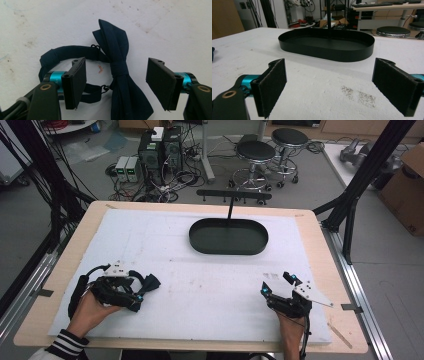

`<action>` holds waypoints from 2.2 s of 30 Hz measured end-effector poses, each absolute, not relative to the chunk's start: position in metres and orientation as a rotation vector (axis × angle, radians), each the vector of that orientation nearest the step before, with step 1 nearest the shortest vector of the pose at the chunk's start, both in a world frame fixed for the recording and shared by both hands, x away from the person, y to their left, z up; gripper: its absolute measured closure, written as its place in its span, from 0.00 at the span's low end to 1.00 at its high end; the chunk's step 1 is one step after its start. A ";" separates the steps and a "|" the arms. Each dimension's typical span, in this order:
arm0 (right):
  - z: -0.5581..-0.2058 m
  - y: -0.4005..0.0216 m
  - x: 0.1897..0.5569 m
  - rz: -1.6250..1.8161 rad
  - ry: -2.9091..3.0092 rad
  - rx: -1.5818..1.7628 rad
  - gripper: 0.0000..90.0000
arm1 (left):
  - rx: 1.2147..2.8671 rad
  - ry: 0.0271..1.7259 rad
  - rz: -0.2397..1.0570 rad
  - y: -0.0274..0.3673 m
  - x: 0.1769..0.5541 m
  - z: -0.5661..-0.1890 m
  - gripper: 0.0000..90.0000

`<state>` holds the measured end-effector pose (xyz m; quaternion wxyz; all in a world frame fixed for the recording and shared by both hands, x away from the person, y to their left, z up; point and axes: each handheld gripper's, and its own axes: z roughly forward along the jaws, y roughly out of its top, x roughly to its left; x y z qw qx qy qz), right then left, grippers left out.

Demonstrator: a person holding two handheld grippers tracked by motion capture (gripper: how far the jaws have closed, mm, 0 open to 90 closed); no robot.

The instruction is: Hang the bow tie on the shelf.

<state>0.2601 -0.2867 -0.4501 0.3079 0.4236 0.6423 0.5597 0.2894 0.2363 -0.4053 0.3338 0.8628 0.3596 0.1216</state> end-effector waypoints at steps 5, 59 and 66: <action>-0.450 -0.287 0.260 1.481 1.697 1.121 0.13 | 2.273 0.943 0.295 0.234 0.291 -0.409 0.39; -0.450 -0.287 0.260 1.487 1.694 1.123 0.13 | 2.259 0.869 0.391 0.224 0.297 -0.408 0.83; -0.450 -0.288 0.260 1.487 1.696 1.126 0.13 | 2.153 0.815 0.473 0.224 0.297 -0.395 0.83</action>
